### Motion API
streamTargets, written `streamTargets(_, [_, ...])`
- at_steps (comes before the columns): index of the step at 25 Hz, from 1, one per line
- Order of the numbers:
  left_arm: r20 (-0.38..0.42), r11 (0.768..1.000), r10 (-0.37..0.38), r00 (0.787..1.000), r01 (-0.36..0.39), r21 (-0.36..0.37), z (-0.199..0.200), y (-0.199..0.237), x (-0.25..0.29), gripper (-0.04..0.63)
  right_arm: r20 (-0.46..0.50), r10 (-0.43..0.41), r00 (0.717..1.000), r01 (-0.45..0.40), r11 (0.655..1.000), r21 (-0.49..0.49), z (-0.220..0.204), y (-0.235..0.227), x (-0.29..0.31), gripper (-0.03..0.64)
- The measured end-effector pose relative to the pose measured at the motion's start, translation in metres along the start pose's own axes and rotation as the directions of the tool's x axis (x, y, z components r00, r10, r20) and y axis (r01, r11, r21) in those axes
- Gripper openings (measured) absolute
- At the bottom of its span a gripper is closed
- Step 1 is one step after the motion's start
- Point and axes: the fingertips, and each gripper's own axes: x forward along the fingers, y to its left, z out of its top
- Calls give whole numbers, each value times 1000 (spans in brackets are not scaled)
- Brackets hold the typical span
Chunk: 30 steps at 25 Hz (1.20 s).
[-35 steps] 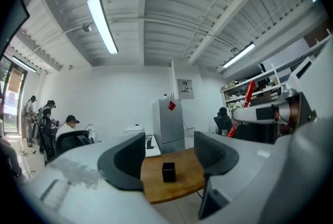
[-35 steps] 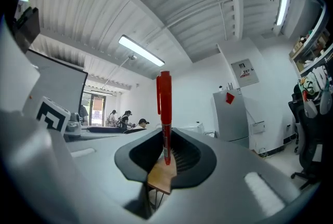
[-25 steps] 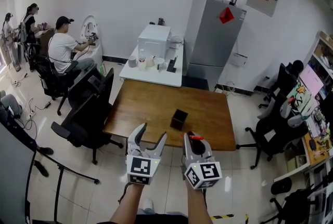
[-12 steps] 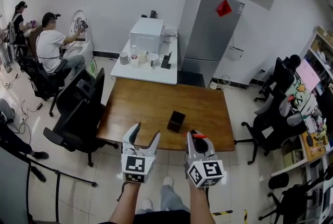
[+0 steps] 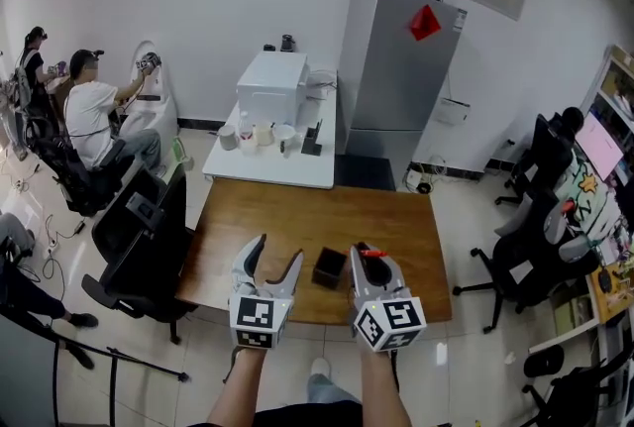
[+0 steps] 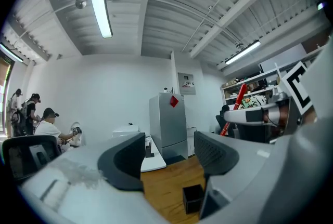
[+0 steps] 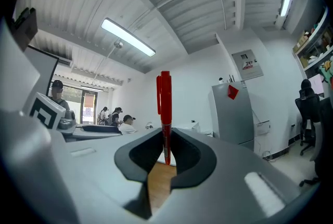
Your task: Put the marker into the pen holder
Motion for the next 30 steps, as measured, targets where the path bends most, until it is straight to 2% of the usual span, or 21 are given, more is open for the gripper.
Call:
streamTargets(4, [2, 1000, 5, 1000, -5, 20, 12, -4, 47, 293, 13, 33, 999, -33, 999, 4, 17, -36, 33, 49])
streamTargets(7, [2, 1000, 11, 1000, -11, -13, 18, -3, 75, 293, 21, 62, 998, -62, 998, 17, 21, -55, 51, 49])
streamTargets(9, [-5, 999, 26, 1000, -26, -30, 16, 1, 88, 293, 23, 78, 997, -78, 997, 26, 21, -67, 62, 48])
streamTargets(14, [-28, 998, 55, 998, -55, -7, 5, 5, 111, 293, -24, 68, 997, -67, 997, 45, 2, -100, 82, 48])
streamTargets(17, [-24, 998, 59, 998, -60, -13, 8, 18, 119, 293, -49, 61, 997, -58, 997, 50, -7, -107, 92, 49])
streamTargets(23, [-12, 999, 47, 999, -47, 0, 15, 34, 137, 293, -43, 44, 998, -41, 996, 77, 3, -119, 112, 49])
streamTargets(27, [-3, 1000, 16, 1000, -16, 18, 21, 41, 144, 293, -60, 39, 997, -35, 996, 77, -3, -112, 124, 49])
streamTargets(30, [8, 1000, 20, 1000, -20, 10, 21, 55, 144, 293, -78, 60, 995, -55, 996, 64, -5, -101, 137, 48])
